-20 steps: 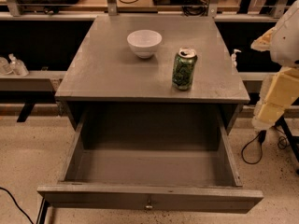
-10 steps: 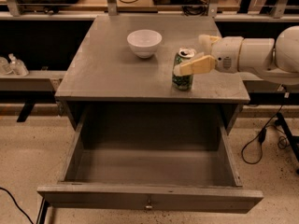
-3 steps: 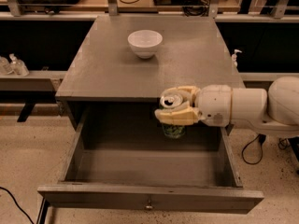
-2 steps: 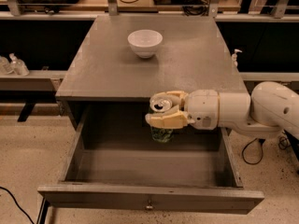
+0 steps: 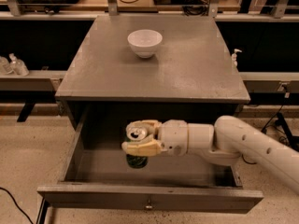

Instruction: Place green can into top drawer

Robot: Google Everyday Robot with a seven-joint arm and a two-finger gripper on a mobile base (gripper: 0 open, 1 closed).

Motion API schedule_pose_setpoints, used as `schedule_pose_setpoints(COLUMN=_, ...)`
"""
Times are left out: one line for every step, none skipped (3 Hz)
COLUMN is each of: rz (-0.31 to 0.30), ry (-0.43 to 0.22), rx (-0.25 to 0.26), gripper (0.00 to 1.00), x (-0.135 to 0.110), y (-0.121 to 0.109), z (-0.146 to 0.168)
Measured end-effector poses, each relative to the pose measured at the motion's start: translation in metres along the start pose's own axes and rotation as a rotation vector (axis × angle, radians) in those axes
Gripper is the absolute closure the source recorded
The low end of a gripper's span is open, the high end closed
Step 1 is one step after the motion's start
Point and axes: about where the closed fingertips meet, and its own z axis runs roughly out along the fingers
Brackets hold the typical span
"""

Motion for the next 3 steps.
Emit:
schedule_pose_setpoints(rz=0.003, ry=-0.013, rx=-0.001, gripper=1.0, x=0.021, y=0.002, z=0.013)
schedule_pose_setpoints(rz=-0.001, ry=-0.031, rx=-0.012, gripper=1.0, x=0.031, y=0.002, z=0.026)
schedule_pose_setpoints(rz=-0.02, ry=-0.067, rx=-0.037, gripper=1.0, x=0.035, y=-0.006, z=0.036)
